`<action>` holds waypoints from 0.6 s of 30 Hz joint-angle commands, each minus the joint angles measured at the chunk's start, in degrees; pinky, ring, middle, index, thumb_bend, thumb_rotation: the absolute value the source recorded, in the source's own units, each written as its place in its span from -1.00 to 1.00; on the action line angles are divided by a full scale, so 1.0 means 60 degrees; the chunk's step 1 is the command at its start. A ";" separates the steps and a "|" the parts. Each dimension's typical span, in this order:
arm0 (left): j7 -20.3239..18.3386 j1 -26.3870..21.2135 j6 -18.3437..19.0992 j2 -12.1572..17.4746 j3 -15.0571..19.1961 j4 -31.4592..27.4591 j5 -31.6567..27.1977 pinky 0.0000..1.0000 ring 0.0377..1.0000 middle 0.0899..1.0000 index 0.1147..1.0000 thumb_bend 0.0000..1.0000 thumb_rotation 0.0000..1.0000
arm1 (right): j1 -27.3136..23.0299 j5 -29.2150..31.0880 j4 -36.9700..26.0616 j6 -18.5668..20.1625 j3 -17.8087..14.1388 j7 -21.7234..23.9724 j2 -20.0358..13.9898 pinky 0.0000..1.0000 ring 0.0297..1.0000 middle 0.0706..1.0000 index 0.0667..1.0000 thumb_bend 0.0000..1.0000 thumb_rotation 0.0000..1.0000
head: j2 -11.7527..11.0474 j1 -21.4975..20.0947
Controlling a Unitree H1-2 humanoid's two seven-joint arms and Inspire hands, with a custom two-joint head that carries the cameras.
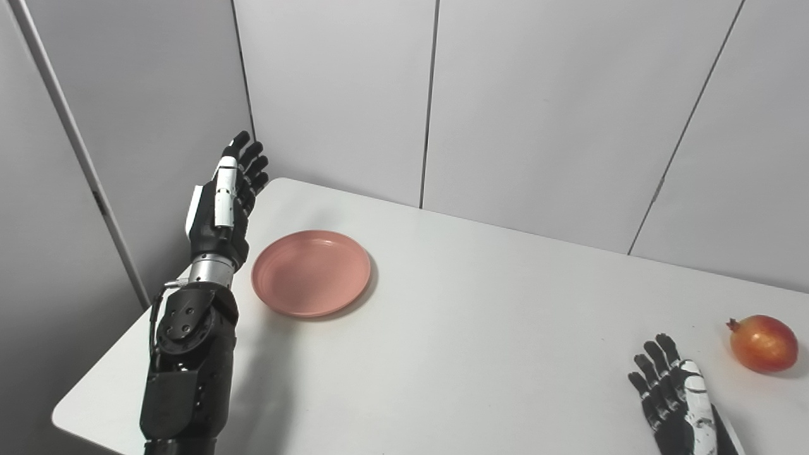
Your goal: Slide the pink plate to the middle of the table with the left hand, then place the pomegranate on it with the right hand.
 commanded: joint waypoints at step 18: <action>-0.0108 -0.0541 -0.0122 0.0901 0.0689 0.1339 -0.0939 0.95 0.90 0.89 0.86 -0.23 1.00 | -0.0076 0.0227 -0.0248 0.0112 -0.0044 0.0033 -0.0102 1.00 1.00 1.00 1.00 -0.67 1.00 | 0.0107 0.0073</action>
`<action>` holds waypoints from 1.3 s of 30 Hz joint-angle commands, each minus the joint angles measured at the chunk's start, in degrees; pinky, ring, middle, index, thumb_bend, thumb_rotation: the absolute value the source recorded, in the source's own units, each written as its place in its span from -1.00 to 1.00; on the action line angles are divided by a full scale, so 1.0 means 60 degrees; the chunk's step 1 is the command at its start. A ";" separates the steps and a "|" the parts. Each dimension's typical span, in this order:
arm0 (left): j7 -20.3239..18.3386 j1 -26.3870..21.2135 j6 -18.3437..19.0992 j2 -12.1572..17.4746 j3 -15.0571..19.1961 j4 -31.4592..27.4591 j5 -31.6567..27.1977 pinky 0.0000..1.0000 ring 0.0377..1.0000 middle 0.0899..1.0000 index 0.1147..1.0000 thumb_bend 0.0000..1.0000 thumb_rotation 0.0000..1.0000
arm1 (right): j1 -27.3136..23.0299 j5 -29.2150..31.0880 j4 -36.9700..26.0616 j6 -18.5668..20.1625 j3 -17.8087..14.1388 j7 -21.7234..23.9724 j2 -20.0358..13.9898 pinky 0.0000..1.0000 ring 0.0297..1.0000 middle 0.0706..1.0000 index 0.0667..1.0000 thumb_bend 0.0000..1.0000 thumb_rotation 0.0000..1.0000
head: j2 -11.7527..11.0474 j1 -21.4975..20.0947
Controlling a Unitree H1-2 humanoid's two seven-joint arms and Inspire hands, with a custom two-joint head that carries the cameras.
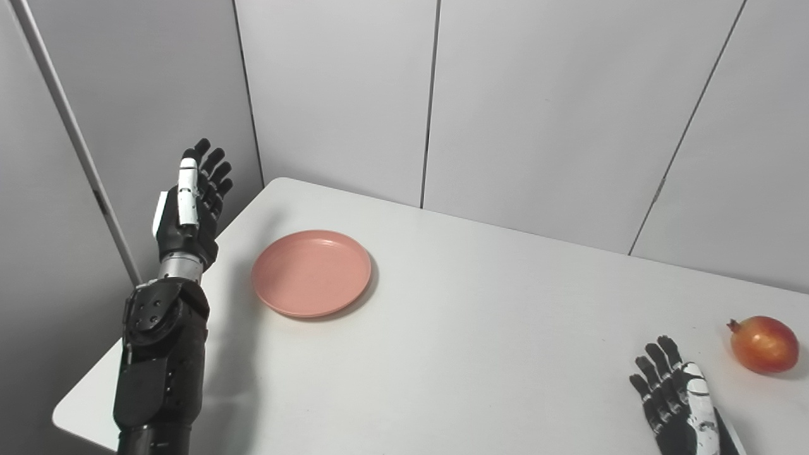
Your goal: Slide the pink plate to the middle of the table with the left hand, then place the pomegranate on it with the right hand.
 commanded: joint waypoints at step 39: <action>-0.0226 -0.0388 -0.0235 0.0421 0.0146 0.1873 -0.0530 0.84 0.81 0.79 0.78 -0.26 1.00 | -0.0067 0.0018 -0.0413 0.0145 0.0014 -0.0032 -0.0131 1.00 1.00 1.00 1.00 -0.69 1.00 | 0.0144 0.0069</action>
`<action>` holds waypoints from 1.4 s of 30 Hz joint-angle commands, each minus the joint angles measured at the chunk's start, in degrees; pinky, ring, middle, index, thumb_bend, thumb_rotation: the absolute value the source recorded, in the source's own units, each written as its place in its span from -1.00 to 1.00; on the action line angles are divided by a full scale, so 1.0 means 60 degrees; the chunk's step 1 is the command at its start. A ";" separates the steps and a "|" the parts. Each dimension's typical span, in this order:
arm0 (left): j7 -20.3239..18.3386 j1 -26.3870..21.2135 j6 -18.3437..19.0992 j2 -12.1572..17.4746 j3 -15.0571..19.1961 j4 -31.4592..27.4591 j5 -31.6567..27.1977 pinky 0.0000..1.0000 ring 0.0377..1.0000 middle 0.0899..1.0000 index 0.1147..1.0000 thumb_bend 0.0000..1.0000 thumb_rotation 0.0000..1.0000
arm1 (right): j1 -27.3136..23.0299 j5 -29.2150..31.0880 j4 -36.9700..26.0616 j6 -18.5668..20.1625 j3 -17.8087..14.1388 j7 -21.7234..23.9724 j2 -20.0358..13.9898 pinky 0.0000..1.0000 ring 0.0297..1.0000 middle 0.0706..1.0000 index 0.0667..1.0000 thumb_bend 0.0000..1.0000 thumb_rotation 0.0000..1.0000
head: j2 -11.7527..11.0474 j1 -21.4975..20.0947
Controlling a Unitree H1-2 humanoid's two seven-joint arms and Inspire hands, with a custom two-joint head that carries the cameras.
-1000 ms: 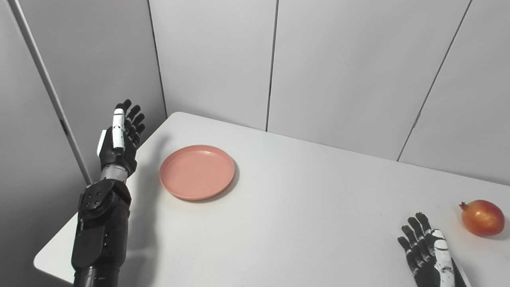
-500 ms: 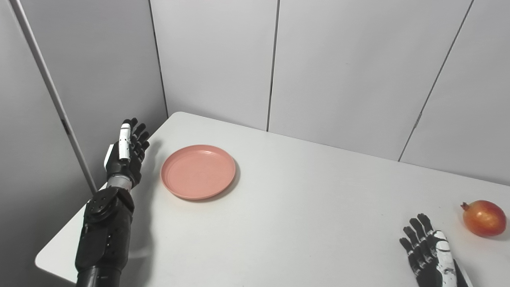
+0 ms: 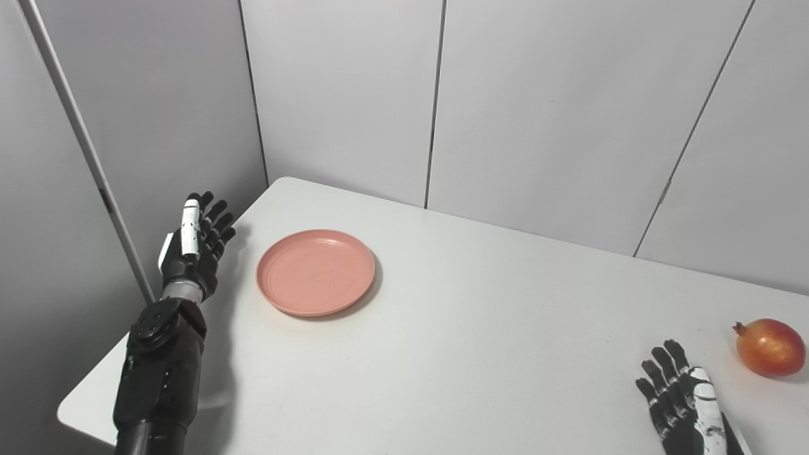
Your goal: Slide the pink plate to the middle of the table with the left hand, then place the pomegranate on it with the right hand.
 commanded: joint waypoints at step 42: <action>-0.0919 -0.0268 -0.0893 -0.0300 -0.0789 0.1237 -0.0056 0.87 0.86 0.87 0.84 -0.22 1.00 | -0.0170 -0.0082 -0.0246 0.0149 0.0012 -0.0178 0.0012 1.00 1.00 1.00 1.00 -0.62 1.00 | 0.0199 -0.0221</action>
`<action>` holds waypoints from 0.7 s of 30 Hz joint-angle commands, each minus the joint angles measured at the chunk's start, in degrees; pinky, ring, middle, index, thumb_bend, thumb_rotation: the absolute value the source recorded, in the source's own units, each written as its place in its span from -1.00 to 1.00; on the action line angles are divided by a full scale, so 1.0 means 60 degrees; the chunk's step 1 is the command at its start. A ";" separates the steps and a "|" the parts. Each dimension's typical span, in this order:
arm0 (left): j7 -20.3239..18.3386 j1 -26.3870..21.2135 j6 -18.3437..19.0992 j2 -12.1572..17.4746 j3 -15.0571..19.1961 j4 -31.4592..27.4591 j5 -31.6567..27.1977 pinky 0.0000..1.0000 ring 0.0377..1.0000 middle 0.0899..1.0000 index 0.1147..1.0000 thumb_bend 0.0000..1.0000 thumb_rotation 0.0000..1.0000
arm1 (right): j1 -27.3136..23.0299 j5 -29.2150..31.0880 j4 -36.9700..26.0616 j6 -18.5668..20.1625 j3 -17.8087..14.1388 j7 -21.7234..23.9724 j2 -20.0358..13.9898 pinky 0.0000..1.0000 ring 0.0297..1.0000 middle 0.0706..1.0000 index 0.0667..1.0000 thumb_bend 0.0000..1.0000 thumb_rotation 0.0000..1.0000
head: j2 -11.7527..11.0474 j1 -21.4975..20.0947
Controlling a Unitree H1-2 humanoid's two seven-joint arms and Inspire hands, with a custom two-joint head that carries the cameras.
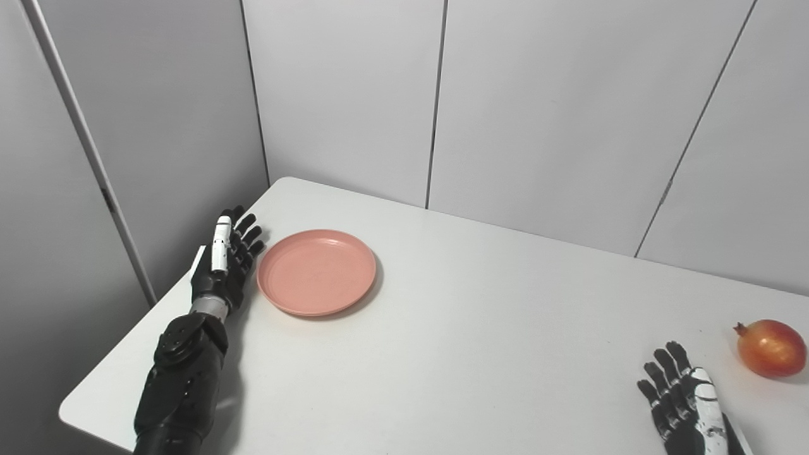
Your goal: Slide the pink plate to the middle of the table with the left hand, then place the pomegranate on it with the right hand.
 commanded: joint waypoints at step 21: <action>0.0271 -0.0076 0.0732 -0.0552 -0.0518 -0.0731 0.0092 0.81 0.81 0.81 0.81 -0.25 1.00 | -0.0215 -0.0027 -0.0003 -0.0153 -0.0017 -0.0014 0.0073 1.00 1.00 1.00 1.00 -0.61 1.00 | 0.0104 -0.0145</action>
